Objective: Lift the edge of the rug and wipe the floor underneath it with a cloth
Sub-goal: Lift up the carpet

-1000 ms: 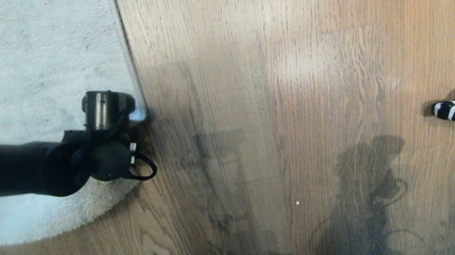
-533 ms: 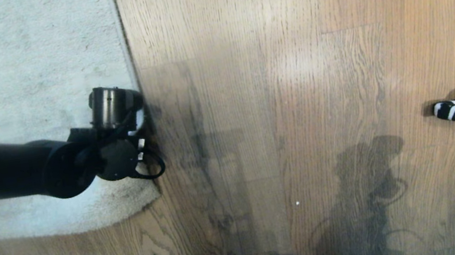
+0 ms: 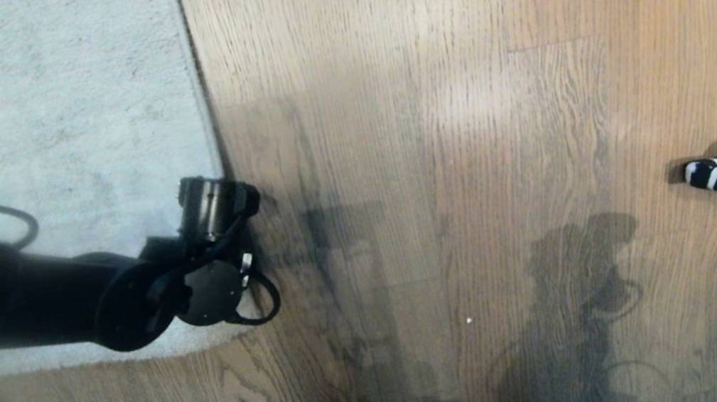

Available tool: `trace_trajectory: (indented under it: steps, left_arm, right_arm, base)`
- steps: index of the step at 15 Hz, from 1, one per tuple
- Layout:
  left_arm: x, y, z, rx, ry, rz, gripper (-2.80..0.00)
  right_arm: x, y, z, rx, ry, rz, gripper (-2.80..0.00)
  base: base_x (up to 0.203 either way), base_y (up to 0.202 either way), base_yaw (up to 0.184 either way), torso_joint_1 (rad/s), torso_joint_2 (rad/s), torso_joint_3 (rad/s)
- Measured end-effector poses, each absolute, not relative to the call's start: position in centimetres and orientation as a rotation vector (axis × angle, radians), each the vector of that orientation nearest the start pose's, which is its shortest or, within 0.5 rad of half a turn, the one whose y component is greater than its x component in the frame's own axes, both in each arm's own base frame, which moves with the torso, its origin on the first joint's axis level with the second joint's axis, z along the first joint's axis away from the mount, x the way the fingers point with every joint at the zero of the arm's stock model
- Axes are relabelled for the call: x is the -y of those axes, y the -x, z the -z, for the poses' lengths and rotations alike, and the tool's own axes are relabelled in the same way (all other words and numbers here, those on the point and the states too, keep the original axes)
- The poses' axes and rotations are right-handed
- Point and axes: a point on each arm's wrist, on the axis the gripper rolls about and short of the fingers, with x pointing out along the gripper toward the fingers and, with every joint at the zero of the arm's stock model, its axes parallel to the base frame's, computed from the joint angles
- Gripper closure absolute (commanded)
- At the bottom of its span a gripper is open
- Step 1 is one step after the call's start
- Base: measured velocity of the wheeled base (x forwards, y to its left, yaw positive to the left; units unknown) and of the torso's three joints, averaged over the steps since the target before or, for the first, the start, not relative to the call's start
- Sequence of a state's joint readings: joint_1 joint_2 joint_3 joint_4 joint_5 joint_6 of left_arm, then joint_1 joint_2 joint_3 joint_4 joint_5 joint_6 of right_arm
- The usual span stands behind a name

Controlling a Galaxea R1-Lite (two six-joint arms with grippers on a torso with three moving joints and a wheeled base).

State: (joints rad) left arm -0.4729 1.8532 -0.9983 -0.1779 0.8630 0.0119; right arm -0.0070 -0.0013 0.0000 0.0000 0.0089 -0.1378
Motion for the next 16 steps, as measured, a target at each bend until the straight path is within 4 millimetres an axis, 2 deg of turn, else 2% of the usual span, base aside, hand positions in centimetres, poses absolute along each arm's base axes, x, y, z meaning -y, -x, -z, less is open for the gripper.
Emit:
trace_trajectory:
  steps: [3, 8, 16]
  left_arm:
    - [14.0, -28.7, -12.8, -0.585, -0.487, -0.347, -2.80]
    - [14.7, -27.9, -11.4, -0.617, -0.540, -0.322, -2.80]
    - [13.8, -28.1, -10.3, -0.652, -0.570, -0.356, -2.80]
  right_arm:
    - [0.0, 2.3, -7.5, 0.001, 0.137, -0.002, 0.00]
    - [0.0, 2.3, -7.5, 0.001, 0.138, -0.002, 0.00]
    - [0.0, 2.3, -7.5, 0.001, 0.138, -0.002, 0.00]
  base:
    - [0.000, 0.000, 0.000, 0.000, 0.00, 0.000]
    - [0.000, 0.000, 0.000, 0.000, 0.00, 0.000]
    - [0.000, 0.000, 0.000, 0.000, 0.00, 0.000]
